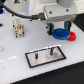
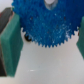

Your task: Insert the blue gear onto the right peg, followed by the red gear

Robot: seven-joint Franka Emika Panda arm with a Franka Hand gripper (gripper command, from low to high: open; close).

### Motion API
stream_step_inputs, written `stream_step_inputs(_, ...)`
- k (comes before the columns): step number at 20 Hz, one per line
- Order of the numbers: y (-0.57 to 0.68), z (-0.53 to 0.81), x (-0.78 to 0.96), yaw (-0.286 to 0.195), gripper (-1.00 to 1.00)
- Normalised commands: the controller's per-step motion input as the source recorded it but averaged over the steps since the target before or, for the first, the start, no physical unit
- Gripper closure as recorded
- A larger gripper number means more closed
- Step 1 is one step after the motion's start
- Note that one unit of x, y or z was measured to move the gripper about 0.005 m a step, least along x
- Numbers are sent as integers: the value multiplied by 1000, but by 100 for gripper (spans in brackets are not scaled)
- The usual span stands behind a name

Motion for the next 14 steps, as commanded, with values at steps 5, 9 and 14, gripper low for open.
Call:
stream_step_inputs(5, -306, 121, 673, 0, 100)
stream_step_inputs(9, -219, 24, 577, 0, 100)
stream_step_inputs(14, -164, -17, 431, 0, 100)
